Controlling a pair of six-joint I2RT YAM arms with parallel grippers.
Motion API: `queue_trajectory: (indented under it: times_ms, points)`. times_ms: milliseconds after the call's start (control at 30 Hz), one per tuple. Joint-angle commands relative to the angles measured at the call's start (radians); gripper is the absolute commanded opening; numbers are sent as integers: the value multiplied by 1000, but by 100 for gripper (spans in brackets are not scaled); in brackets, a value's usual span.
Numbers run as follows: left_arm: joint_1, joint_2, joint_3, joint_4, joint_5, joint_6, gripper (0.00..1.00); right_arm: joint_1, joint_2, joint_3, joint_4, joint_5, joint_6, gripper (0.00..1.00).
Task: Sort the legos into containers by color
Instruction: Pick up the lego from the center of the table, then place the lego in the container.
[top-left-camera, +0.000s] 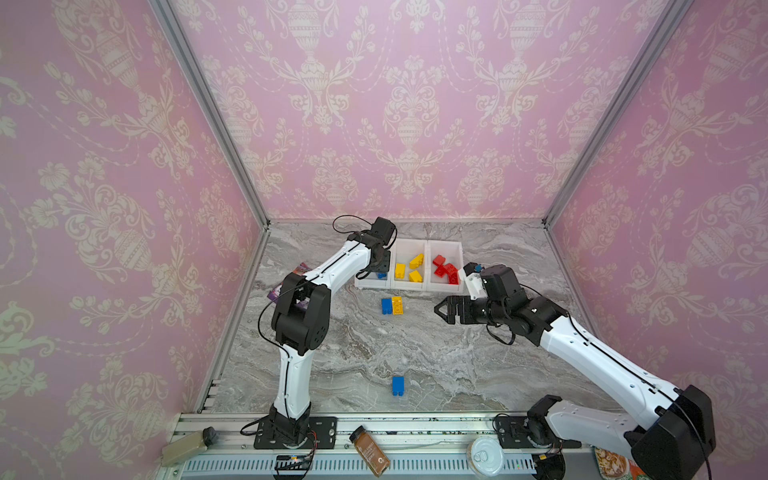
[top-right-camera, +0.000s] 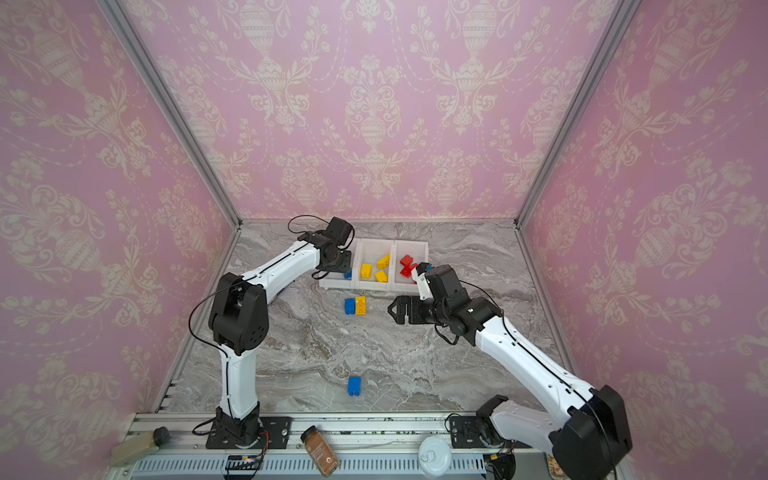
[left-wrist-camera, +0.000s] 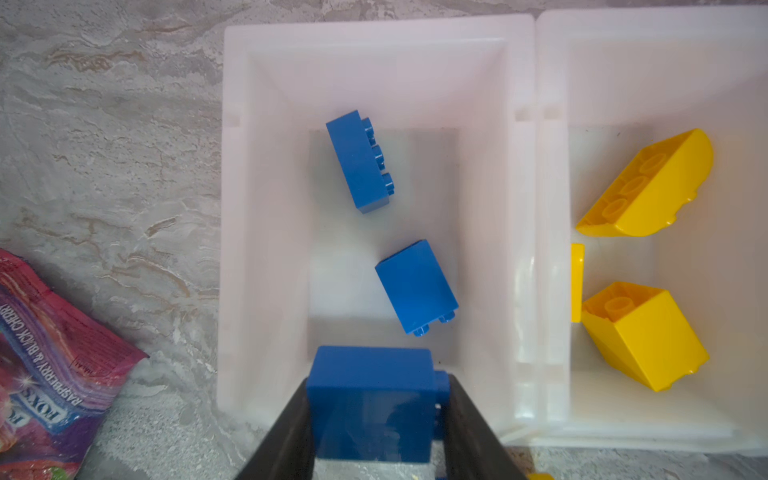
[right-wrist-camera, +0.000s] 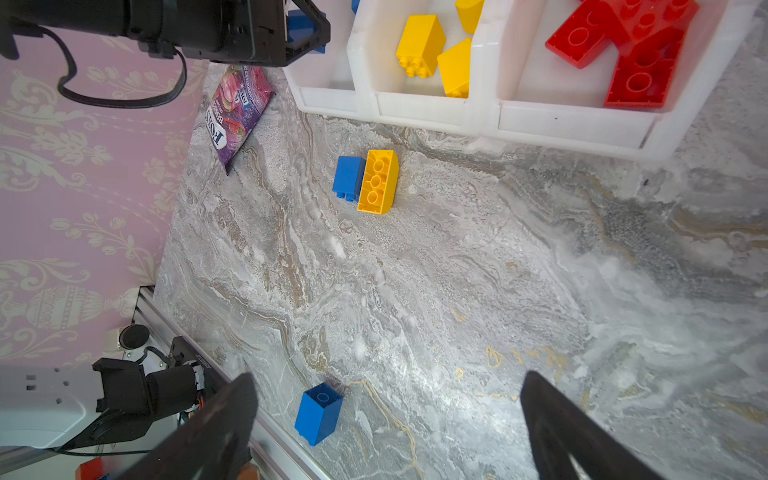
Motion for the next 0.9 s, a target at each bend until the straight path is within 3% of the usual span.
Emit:
queue_trajectory:
  times_ms: [0, 100, 233, 333, 600, 867]
  points:
    - [19, 27, 39, 19, -42, 42, 37, -5, -18, -26, 14, -3, 23, 100]
    - [24, 43, 55, 19, -55, 48, 41, -5, -11, -31, 28, -16, 33, 100]
    - [24, 43, 58, 3, -62, 37, 64, -2, 0, -29, 34, -21, 36, 100]
    - [24, 27, 42, 4, -59, 30, 73, -2, 7, -27, 35, -21, 36, 100]
    - [23, -48, -4, 32, -24, 11, 78, 13, 40, -13, 36, -15, 31, 100]
    - [24, -189, -140, 109, 73, -21, 84, 106, 110, 43, -26, 52, -16, 100]
